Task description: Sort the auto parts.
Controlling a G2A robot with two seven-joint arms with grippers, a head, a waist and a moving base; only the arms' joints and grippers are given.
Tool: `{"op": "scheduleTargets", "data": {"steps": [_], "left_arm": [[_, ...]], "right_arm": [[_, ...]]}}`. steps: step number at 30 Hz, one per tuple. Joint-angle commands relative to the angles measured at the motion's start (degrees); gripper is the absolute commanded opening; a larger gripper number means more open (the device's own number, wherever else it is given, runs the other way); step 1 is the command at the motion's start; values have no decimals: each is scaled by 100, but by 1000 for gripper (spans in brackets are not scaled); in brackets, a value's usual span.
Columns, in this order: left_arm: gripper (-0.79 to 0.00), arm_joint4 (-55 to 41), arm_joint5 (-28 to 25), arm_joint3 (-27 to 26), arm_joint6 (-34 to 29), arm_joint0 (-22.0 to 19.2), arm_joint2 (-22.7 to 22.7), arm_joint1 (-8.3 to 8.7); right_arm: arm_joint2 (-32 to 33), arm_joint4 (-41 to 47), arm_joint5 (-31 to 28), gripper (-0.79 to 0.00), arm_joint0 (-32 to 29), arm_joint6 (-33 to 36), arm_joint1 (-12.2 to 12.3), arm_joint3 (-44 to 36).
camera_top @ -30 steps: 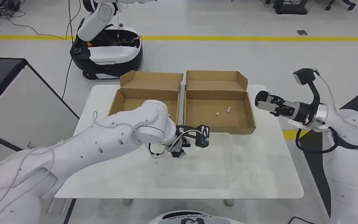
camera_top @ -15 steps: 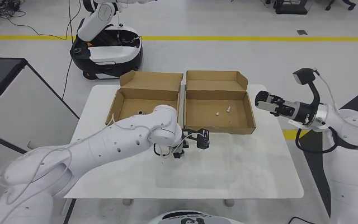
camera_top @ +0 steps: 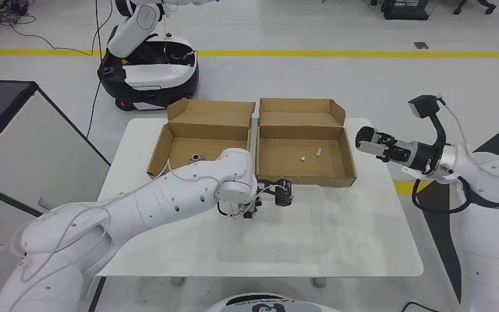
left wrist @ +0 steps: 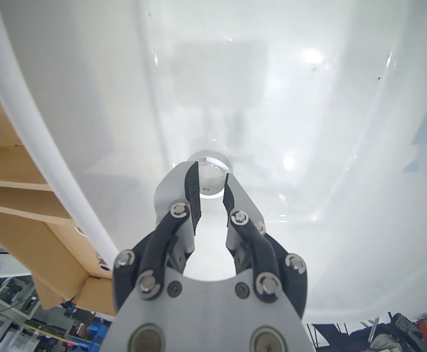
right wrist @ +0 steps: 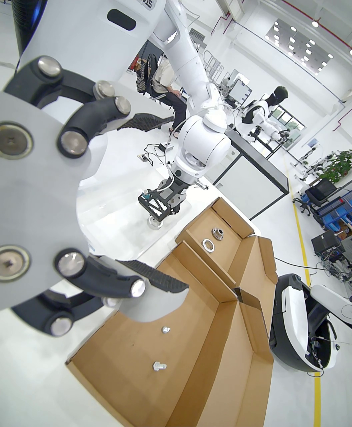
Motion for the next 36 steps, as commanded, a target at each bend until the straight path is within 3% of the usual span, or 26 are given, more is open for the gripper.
{"op": "scheduleTargets", "data": {"steps": [1, 23, 36], "left_arm": [[-591, 7, 7, 57, -7, 12, -1, -24], [-582, 108, 76, 395, -76, 127, -1, -193], [-428, 163, 55, 306, -55, 211, -1, -195]], "right_arm": [[0, 1, 0, 0, 0, 0, 0, 0], [0, 1, 0, 0, 0, 0, 0, 0], [0, 1, 0, 0, 0, 0, 0, 0]]}}
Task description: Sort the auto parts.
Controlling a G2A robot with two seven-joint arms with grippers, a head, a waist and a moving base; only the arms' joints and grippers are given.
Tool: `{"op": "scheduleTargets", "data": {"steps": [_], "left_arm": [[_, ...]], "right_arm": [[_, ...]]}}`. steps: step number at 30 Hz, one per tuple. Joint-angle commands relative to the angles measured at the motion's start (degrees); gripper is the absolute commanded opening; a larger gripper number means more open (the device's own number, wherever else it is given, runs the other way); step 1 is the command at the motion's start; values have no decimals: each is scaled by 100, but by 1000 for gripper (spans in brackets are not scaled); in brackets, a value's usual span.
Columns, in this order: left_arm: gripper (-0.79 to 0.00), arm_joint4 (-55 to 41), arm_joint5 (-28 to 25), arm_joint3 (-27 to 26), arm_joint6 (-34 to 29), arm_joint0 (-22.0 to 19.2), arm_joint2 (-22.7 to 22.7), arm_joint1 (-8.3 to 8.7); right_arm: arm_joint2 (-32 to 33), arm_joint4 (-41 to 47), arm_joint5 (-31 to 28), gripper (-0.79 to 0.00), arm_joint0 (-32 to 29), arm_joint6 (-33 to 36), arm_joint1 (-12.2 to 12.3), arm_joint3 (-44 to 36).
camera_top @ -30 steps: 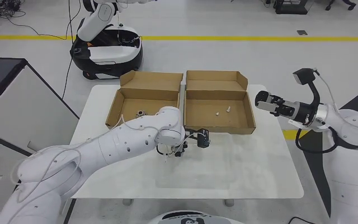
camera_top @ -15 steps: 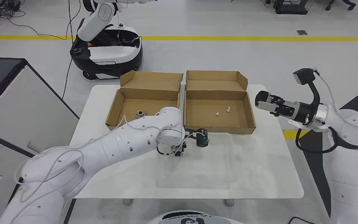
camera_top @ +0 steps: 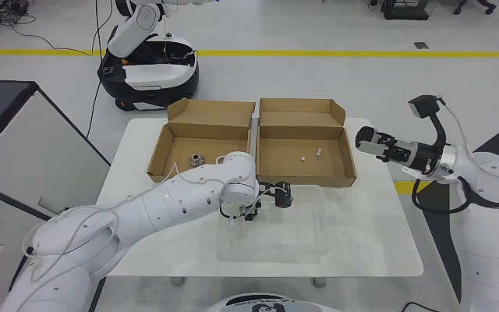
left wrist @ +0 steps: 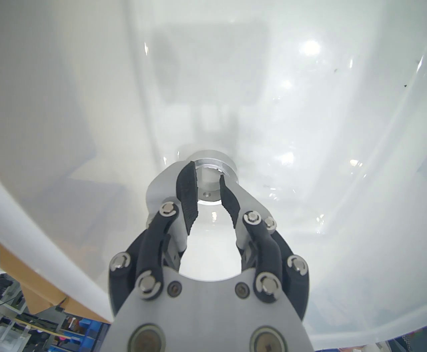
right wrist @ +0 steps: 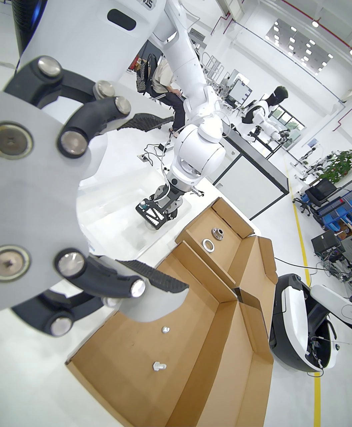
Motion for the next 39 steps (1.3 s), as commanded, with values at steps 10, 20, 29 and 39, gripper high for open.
{"op": "scheduleTargets", "data": {"steps": [10, 20, 29, 39], "left_arm": [[-416, -54, -74, -63, 74, -29, 0, 39], [-422, -152, -128, -105, 128, -86, 0, 104], [-419, -107, -138, -182, 138, -11, 0, 136], [-422, 108, -205, -407, 204, 143, 0, 197]], "right_arm": [[0, 1, 0, 0, 0, 0, 0, 0], [0, 1, 0, 0, 0, 0, 0, 0], [0, 1, 0, 0, 0, 0, 0, 0], [0, 1, 0, 0, 0, 0, 0, 0]]}}
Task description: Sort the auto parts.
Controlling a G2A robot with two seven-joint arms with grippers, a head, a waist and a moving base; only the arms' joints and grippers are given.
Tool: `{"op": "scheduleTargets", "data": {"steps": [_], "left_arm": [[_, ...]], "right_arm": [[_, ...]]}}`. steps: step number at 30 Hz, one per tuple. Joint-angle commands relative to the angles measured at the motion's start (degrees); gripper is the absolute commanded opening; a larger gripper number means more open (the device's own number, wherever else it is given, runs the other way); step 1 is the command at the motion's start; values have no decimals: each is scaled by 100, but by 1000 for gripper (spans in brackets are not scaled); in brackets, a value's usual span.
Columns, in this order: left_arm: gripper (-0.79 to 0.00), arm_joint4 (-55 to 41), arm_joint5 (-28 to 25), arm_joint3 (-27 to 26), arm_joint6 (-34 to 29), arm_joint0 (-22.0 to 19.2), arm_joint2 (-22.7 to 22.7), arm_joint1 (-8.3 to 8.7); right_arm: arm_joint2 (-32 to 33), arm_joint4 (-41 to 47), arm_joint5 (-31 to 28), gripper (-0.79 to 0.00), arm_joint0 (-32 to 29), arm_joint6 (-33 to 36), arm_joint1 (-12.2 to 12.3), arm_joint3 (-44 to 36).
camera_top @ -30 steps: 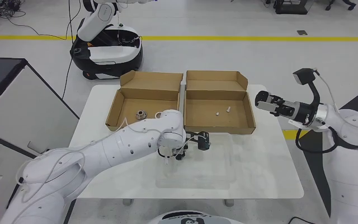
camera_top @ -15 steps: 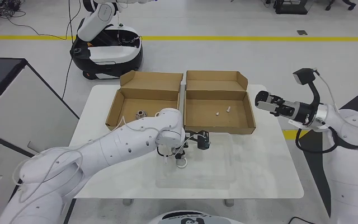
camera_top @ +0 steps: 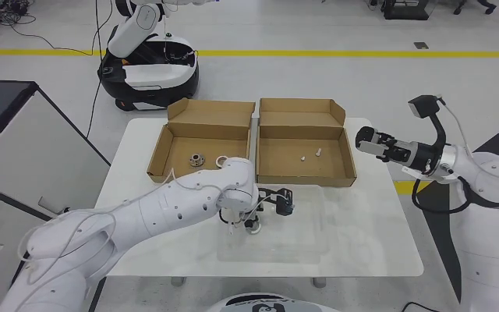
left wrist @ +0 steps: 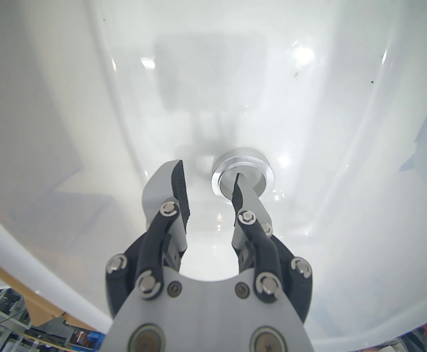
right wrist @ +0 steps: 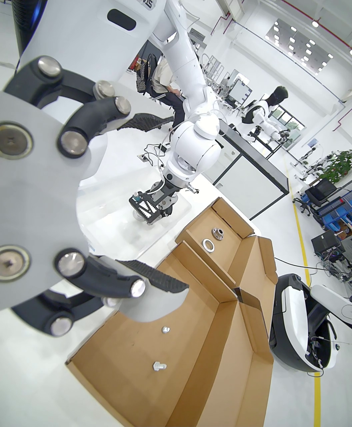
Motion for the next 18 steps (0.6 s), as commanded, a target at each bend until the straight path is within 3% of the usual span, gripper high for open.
{"op": "scheduleTargets", "data": {"steps": [1, 11, 18], "left_arm": [[-425, 62, -18, -41, 19, 18, 0, 15], [-434, 56, -24, -146, 24, 23, 0, 57], [-465, -519, 245, -173, -246, -82, 0, 54]], "right_arm": [[0, 1, 0, 0, 0, 0, 0, 0], [0, 1, 0, 0, 0, 0, 0, 0], [0, 1, 0, 0, 0, 0, 0, 0]]}}
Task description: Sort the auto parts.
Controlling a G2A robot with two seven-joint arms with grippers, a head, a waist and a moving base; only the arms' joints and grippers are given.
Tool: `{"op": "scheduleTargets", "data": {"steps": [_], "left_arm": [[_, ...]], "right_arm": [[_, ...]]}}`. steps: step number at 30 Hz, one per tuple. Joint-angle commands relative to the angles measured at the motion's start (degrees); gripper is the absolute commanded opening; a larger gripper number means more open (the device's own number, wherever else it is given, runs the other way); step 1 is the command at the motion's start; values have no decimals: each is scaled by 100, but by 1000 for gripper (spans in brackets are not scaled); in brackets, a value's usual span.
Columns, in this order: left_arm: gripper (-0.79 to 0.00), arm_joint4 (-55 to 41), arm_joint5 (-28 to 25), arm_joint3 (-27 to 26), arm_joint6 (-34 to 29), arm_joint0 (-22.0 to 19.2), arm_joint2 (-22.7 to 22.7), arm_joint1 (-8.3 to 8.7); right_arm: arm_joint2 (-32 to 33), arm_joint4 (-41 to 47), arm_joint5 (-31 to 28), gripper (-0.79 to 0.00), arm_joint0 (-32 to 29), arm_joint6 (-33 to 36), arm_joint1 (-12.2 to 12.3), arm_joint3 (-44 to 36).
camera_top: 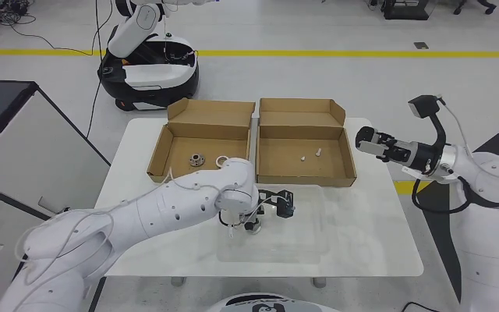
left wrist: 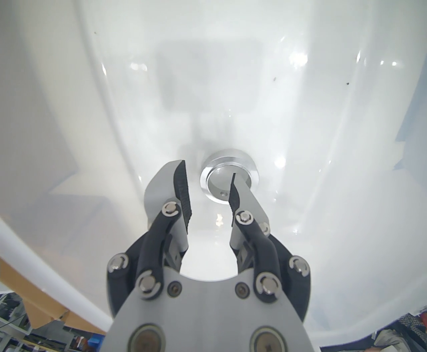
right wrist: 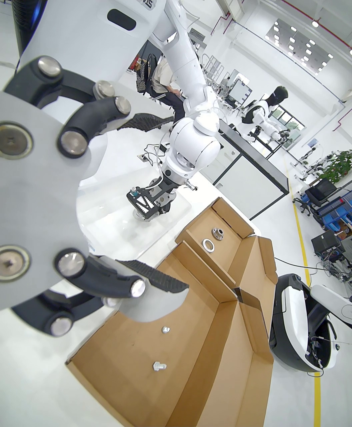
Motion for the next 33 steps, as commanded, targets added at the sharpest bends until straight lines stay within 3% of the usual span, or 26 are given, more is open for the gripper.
{"op": "scheduleTargets", "data": {"steps": [1, 11, 33], "left_arm": [[-465, -135, 73, -19, -71, -8, 0, -11], [-449, 266, 363, 17, -360, 51, 0, -111], [-459, 404, 210, 382, -208, 202, 0, -274]], "right_arm": [[0, 1, 0, 0, 0, 0, 0, 0], [0, 1, 0, 0, 0, 0, 0, 0], [0, 1, 0, 0, 0, 0, 0, 0]]}}
